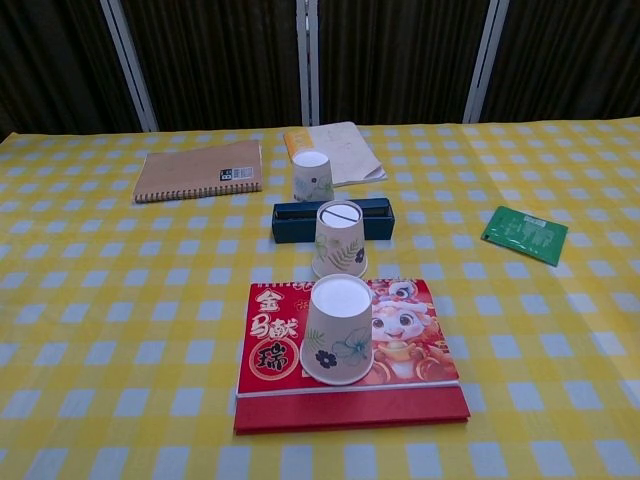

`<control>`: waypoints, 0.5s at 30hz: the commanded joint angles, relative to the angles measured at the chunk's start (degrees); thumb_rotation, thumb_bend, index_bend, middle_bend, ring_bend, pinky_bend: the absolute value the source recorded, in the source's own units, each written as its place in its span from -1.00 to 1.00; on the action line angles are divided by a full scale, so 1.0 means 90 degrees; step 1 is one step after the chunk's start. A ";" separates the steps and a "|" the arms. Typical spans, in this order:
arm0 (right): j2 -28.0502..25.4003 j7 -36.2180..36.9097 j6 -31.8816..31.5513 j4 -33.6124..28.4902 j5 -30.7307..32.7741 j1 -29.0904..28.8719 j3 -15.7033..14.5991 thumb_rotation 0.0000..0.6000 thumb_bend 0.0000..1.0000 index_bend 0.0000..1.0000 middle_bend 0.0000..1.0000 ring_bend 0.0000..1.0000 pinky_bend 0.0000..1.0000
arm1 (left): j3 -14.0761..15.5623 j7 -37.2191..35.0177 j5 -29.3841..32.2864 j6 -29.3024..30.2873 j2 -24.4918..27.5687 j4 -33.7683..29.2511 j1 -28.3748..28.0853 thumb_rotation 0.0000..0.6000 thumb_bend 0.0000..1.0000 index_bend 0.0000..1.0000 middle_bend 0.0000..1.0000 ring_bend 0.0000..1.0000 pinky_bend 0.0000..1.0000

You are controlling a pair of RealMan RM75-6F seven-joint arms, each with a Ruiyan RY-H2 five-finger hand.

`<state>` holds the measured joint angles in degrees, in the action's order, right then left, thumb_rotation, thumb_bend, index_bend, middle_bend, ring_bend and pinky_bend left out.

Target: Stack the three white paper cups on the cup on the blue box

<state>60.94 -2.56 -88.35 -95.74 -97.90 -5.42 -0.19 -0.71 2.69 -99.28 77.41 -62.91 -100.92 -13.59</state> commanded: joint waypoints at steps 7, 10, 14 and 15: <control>0.0040 -0.0101 0.0135 0.0031 0.0168 -0.0020 0.0037 1.00 -1.00 -0.89 -1.00 -1.00 -1.00 | -0.0668 0.0523 -0.0669 -0.2093 -0.0329 -0.0486 -0.2051 1.00 -1.00 -0.90 -1.00 -1.00 -0.98; 0.0054 -0.0113 0.0173 0.0059 0.0278 -0.0029 0.0081 1.00 -1.00 -0.89 -1.00 -1.00 -1.00 | -0.0957 0.1004 -0.0149 -0.3153 -0.0644 -0.0661 -0.2714 1.00 -1.00 -0.89 -1.00 -1.00 -0.96; 0.0065 -0.0076 0.0259 0.0119 0.0451 -0.0050 0.0137 1.00 -1.00 -0.88 -1.00 -1.00 -1.00 | -0.1187 0.1565 0.0660 -0.3999 -0.1047 -0.0662 -0.3246 1.00 -1.00 -0.85 -0.88 -0.91 -0.88; 0.0066 -0.0070 0.0271 0.0128 0.0474 -0.0052 0.0144 1.00 -1.00 -0.88 -1.00 -1.00 -1.00 | -0.1198 0.1642 0.0762 -0.4084 -0.1111 -0.0649 -0.3306 1.00 -1.00 -0.84 -0.83 -0.87 -0.84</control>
<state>61.50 -3.26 -86.05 -94.69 -93.76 -5.84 1.01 -9.22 13.06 -97.44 45.68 -69.56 -106.06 -39.05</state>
